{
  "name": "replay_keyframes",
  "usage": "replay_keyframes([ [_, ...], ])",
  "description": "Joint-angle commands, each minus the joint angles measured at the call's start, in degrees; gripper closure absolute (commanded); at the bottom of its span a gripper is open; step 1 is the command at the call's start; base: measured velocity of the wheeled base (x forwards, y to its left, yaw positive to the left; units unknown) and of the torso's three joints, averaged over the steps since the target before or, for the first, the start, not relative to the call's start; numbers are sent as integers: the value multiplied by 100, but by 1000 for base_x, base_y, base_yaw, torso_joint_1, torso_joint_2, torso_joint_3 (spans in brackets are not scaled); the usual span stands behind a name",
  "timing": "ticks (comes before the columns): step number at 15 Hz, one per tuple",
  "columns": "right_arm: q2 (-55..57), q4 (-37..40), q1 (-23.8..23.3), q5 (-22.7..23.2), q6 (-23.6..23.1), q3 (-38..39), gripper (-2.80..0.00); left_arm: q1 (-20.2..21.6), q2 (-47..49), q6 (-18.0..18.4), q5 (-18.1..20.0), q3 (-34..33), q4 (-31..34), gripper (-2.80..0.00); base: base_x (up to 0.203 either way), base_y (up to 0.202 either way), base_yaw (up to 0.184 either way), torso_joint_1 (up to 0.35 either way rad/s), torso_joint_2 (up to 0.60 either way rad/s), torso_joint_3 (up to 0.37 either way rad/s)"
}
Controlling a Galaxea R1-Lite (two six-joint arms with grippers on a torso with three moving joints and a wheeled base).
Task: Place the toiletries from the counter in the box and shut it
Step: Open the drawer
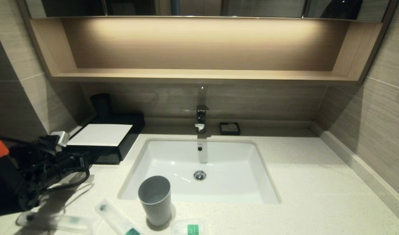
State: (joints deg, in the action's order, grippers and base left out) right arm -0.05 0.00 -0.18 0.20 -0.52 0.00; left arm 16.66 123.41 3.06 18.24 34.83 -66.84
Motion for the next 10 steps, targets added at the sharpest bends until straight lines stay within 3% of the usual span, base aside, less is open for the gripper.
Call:
replay_keyframes([
  [1, 5, 0, 1, -2, -1, 9, 0, 4, -25, 2, 13, -11, -33, 0, 0, 0, 0, 0, 0, 0],
  [10, 5, 0, 1, -2, -1, 9, 0, 56, -232, 3, 4, -118, 147, 0, 0, 0, 0, 0, 0, 0],
])
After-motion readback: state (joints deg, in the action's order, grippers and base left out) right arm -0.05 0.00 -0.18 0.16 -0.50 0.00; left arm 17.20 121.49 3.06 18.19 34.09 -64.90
